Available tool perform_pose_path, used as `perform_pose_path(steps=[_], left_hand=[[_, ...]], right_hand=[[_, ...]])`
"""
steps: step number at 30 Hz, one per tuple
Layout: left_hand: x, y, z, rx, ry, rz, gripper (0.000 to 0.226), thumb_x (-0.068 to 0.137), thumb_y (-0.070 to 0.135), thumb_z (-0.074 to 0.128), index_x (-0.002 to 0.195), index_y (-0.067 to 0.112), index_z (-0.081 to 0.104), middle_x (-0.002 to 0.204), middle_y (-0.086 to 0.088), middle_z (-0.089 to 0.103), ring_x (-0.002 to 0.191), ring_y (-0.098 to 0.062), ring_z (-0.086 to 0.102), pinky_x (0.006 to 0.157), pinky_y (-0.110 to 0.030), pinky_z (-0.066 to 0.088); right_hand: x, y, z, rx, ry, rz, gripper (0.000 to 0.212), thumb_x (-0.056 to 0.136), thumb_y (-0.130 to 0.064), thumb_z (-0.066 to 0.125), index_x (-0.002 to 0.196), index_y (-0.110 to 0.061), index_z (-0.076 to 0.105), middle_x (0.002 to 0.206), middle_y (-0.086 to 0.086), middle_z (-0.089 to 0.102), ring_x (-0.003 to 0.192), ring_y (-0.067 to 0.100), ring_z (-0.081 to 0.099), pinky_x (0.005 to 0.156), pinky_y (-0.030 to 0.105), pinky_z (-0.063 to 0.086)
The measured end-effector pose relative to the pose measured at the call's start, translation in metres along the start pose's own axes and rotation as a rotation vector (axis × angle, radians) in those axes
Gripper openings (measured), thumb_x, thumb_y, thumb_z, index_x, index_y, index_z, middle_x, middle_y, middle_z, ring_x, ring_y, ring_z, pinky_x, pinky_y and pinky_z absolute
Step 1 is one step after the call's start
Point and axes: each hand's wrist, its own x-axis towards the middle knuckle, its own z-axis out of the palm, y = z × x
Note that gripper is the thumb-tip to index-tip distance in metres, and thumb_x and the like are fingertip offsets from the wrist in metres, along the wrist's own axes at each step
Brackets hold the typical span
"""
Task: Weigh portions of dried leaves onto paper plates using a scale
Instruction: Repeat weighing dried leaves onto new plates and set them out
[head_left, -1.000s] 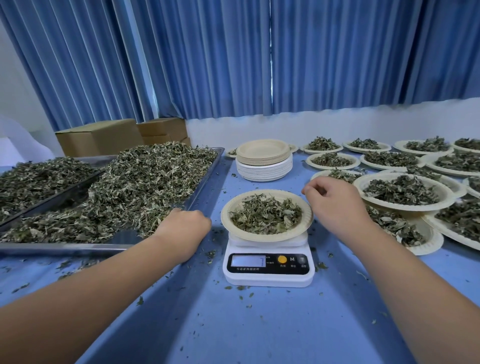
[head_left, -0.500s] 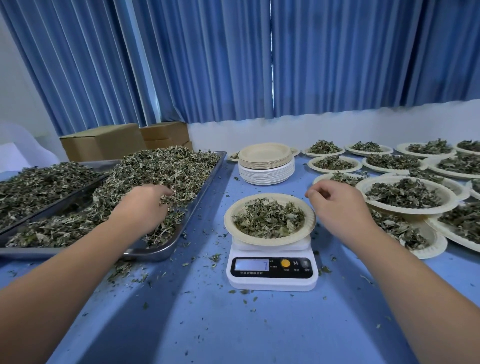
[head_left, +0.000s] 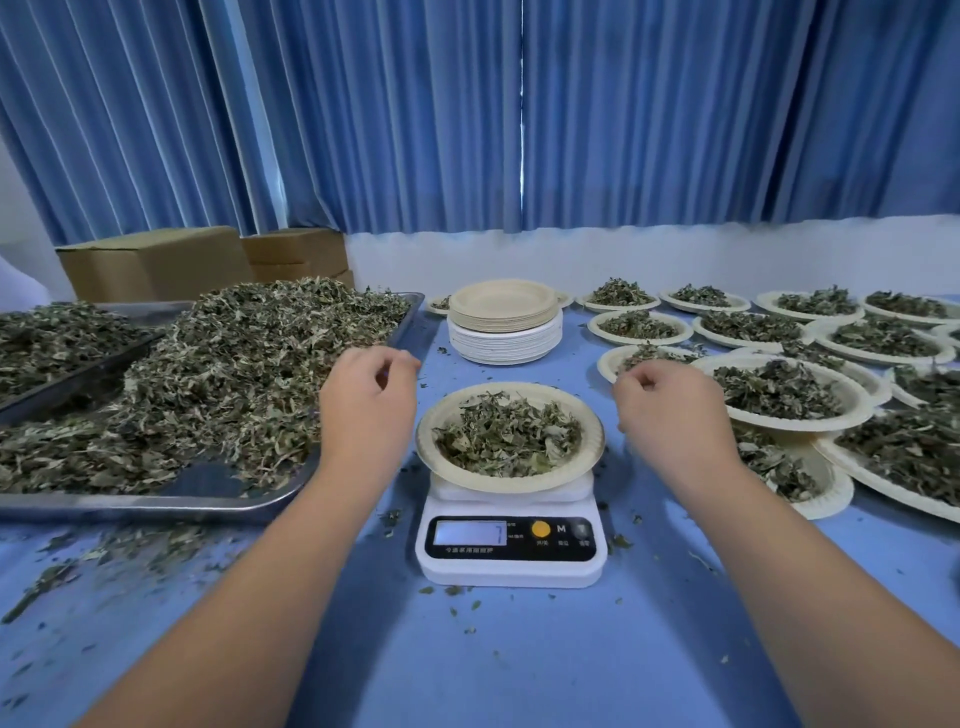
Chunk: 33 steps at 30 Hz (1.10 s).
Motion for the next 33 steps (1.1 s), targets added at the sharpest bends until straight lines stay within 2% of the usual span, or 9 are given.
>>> perform_pose_path(steps=[5, 9, 13, 15, 19, 22, 24, 30, 33], left_hand=[[-0.007, -0.012, -0.002, 0.077, -0.053, -0.051, 0.020, 0.096, 0.020, 0.049, 0.101, 0.018, 0.068, 0.098, 0.003, 0.052, 0.079, -0.003, 0.050, 0.074, -0.021, 0.033], [-0.011, -0.018, 0.000, 0.184, -0.294, -0.218, 0.031, 0.094, 0.022, 0.045, 0.088, -0.003, 0.063, 0.098, -0.029, 0.060, 0.069, -0.028, 0.050, 0.071, -0.040, 0.043], [-0.013, -0.015, 0.001, 0.116, -0.382, -0.271, 0.029, 0.091, 0.024, 0.044, 0.070, 0.006, 0.053, 0.075, -0.011, 0.050, 0.070, -0.015, 0.040, 0.067, -0.031, 0.030], [-0.014, -0.012, 0.001, 0.037, -0.420, -0.291, 0.019, 0.092, 0.023, 0.046, 0.074, 0.021, 0.051, 0.079, -0.004, 0.047, 0.074, -0.013, 0.040, 0.071, -0.032, 0.030], [-0.020, -0.002, 0.000, -0.121, -0.385, -0.289, 0.021, 0.093, 0.016, 0.047, 0.078, 0.020, 0.061, 0.085, 0.006, 0.055, 0.073, -0.016, 0.049, 0.073, -0.033, 0.037], [-0.023, 0.012, -0.003, -0.350, -0.290, -0.353, 0.027, 0.094, 0.016, 0.051, 0.104, 0.025, 0.075, 0.102, -0.009, 0.070, 0.096, -0.016, 0.061, 0.078, -0.041, 0.050], [-0.025, 0.020, -0.001, -0.506, -0.288, -0.414, 0.026, 0.094, 0.016, 0.053, 0.104, 0.026, 0.075, 0.077, -0.009, 0.067, 0.062, -0.018, 0.053, 0.062, -0.036, 0.044], [-0.058, 0.054, 0.017, -0.771, -0.453, -0.431, 0.031, 0.094, 0.012, 0.051, 0.106, 0.025, 0.075, 0.068, -0.006, 0.045, 0.054, -0.013, 0.037, 0.053, -0.031, 0.033], [-0.076, 0.080, 0.030, -0.883, -0.588, -0.419, 0.035, 0.092, 0.008, 0.048, 0.111, 0.020, 0.074, 0.077, -0.009, 0.044, 0.053, -0.014, 0.035, 0.052, -0.029, 0.029]], right_hand=[[-0.004, -0.006, -0.001, -0.050, -0.119, 0.080, 0.043, 0.090, -0.030, 0.047, 0.057, -0.003, 0.053, 0.066, 0.018, 0.068, 0.054, 0.028, 0.053, 0.059, 0.035, 0.052], [-0.007, -0.008, 0.000, -0.063, -0.181, 0.140, 0.049, 0.090, -0.036, 0.047, 0.070, 0.005, 0.066, 0.062, 0.015, 0.067, 0.056, 0.028, 0.061, 0.066, 0.040, 0.058], [-0.008, -0.008, 0.000, -0.032, -0.254, 0.206, 0.046, 0.089, -0.036, 0.048, 0.073, 0.003, 0.067, 0.054, 0.012, 0.066, 0.042, 0.018, 0.058, 0.054, 0.031, 0.056], [-0.009, -0.009, 0.000, 0.002, -0.281, 0.260, 0.042, 0.089, -0.035, 0.049, 0.069, -0.001, 0.063, 0.041, 0.006, 0.060, 0.028, 0.012, 0.050, 0.039, 0.021, 0.044], [-0.012, -0.017, -0.005, 0.082, -0.299, 0.320, 0.035, 0.088, -0.030, 0.051, 0.061, -0.007, 0.053, 0.035, 0.004, 0.054, 0.024, 0.013, 0.044, 0.036, 0.015, 0.034], [-0.017, -0.025, -0.019, 0.315, -0.256, 0.429, 0.030, 0.084, -0.017, 0.051, 0.056, -0.009, 0.044, 0.034, 0.004, 0.045, 0.025, 0.017, 0.036, 0.038, 0.019, 0.031], [-0.021, -0.026, -0.035, 0.381, -0.227, 0.465, 0.028, 0.083, -0.013, 0.049, 0.056, -0.008, 0.048, 0.040, 0.009, 0.046, 0.031, 0.017, 0.036, 0.040, 0.020, 0.030], [-0.033, -0.012, -0.101, 0.237, -0.176, 0.398, 0.022, 0.088, -0.008, 0.048, 0.087, 0.003, 0.067, 0.040, 0.007, 0.053, 0.032, 0.016, 0.043, 0.039, 0.021, 0.035], [-0.033, -0.001, -0.140, 0.179, -0.153, 0.387, 0.016, 0.093, -0.011, 0.050, 0.098, -0.008, 0.065, 0.040, 0.005, 0.055, 0.031, 0.014, 0.044, 0.036, 0.018, 0.035]])
